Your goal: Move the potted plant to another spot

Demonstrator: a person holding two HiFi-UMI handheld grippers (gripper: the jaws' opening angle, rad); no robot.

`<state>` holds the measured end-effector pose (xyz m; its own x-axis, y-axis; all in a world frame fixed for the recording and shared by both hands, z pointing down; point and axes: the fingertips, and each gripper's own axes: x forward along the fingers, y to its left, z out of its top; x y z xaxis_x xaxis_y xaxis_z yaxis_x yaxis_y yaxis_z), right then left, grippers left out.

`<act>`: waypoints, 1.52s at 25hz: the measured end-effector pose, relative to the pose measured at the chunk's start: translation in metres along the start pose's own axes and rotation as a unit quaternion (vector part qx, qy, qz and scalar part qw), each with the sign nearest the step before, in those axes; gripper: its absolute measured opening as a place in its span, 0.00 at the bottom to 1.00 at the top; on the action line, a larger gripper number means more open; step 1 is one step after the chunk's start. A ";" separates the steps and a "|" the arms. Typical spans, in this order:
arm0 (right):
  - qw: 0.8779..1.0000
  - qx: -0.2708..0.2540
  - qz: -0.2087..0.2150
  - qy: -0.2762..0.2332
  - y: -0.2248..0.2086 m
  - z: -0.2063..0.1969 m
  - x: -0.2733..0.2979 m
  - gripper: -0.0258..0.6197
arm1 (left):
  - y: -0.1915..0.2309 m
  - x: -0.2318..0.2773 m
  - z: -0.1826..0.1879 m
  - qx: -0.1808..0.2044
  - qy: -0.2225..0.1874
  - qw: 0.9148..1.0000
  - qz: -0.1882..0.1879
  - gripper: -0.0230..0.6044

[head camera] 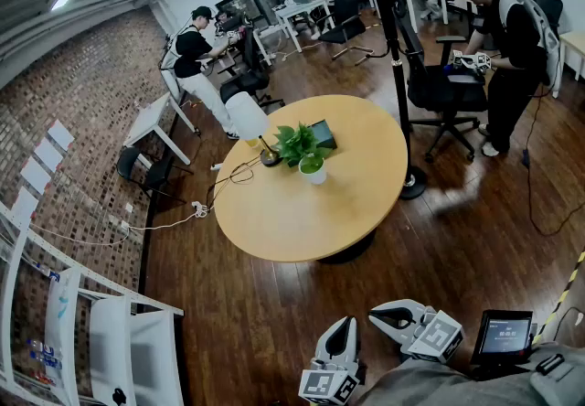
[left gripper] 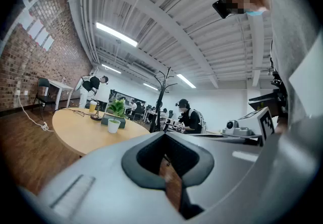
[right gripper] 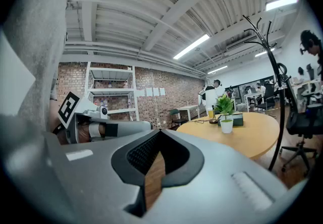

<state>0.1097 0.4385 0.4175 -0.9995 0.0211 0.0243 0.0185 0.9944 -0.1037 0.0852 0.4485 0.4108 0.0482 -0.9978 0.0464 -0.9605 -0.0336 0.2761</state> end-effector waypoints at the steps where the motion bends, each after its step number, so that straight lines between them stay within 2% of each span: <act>1: 1.000 0.002 -0.001 -0.004 -0.017 0.003 0.005 0.04 | 0.006 0.016 0.002 0.001 0.000 1.000 0.001 0.04; 10: 1.000 0.011 0.004 0.014 -0.140 0.009 0.040 0.04 | 0.050 0.134 0.018 0.008 0.006 1.000 0.016 0.04; 12: 0.999 0.017 0.004 0.030 -0.159 0.010 0.046 0.04 | 0.058 0.151 0.022 0.008 0.006 1.000 0.020 0.04; 15: 1.000 0.017 0.002 0.017 -0.184 0.011 0.059 0.04 | 0.072 0.171 0.023 0.006 0.011 1.000 0.023 0.04; 17: 0.999 0.026 -0.001 0.039 -0.197 0.003 0.068 0.04 | 0.084 0.183 0.023 0.003 0.013 1.000 0.024 0.04; 23: 0.998 0.026 -0.008 0.050 -0.243 -0.006 0.114 0.04 | 0.137 0.227 0.024 -0.008 0.013 1.000 0.015 0.04; 29: 0.997 0.023 -0.043 0.058 -0.290 -0.001 0.188 0.04 | 0.219 0.265 0.049 -0.015 0.015 1.000 -0.006 0.04; 38: 0.992 0.015 -0.110 0.067 -0.340 -0.001 0.263 0.04 | 0.308 0.306 0.064 -0.005 0.020 0.999 -0.051 0.04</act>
<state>-0.1599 0.1056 0.4602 -0.9666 -0.1815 0.1809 -0.2032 0.9729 -0.1100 -0.2135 0.1287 0.4490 0.1559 -0.9862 0.0556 -0.9471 -0.1333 0.2918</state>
